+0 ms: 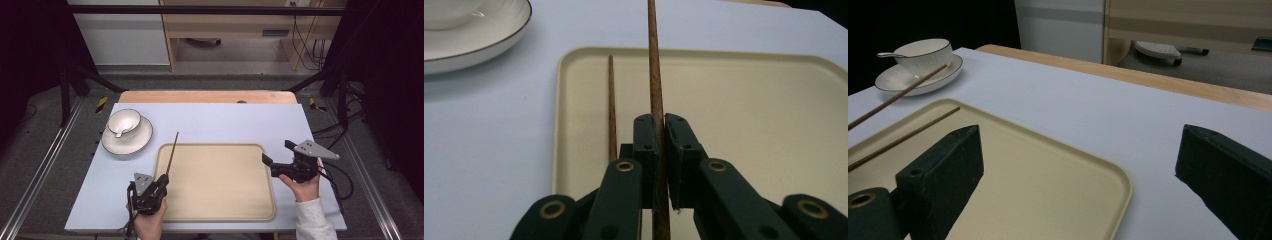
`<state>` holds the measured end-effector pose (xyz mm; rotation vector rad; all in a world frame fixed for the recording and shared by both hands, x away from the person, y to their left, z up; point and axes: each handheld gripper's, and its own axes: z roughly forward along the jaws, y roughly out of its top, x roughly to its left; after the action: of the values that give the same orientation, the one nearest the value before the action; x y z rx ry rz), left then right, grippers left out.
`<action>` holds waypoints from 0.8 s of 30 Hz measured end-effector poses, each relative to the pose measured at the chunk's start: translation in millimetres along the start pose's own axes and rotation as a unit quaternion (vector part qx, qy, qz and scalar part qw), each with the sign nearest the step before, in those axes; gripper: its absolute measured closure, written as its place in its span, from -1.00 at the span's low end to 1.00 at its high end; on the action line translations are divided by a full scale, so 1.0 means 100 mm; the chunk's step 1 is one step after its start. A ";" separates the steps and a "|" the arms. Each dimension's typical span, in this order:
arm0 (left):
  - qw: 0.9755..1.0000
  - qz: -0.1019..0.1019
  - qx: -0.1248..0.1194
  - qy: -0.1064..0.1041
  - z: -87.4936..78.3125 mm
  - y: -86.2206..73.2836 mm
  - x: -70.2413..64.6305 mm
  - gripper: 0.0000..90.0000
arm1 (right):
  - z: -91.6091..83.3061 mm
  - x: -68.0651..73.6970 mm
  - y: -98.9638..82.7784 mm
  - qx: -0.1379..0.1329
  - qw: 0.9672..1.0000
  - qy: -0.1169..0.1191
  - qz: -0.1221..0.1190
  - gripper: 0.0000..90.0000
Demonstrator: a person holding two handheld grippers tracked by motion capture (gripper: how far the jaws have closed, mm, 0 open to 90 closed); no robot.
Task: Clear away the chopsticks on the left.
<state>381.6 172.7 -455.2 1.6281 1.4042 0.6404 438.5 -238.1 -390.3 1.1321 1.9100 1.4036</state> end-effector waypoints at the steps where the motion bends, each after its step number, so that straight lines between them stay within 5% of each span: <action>1: 1.000 0.001 0.001 0.001 0.01 -0.02 -0.01 0.87 | 0.00 0.00 0.00 0.000 1.000 0.000 0.001 -0.88; 24: 0.999 0.009 0.049 0.012 0.21 -0.20 -0.07 0.87 | 0.03 0.01 -0.01 0.006 1.000 0.000 -0.003 -0.88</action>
<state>387.5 159.8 -481.3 1.7160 1.4592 0.6117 440.0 -235.8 -392.5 1.1300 1.9231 1.3918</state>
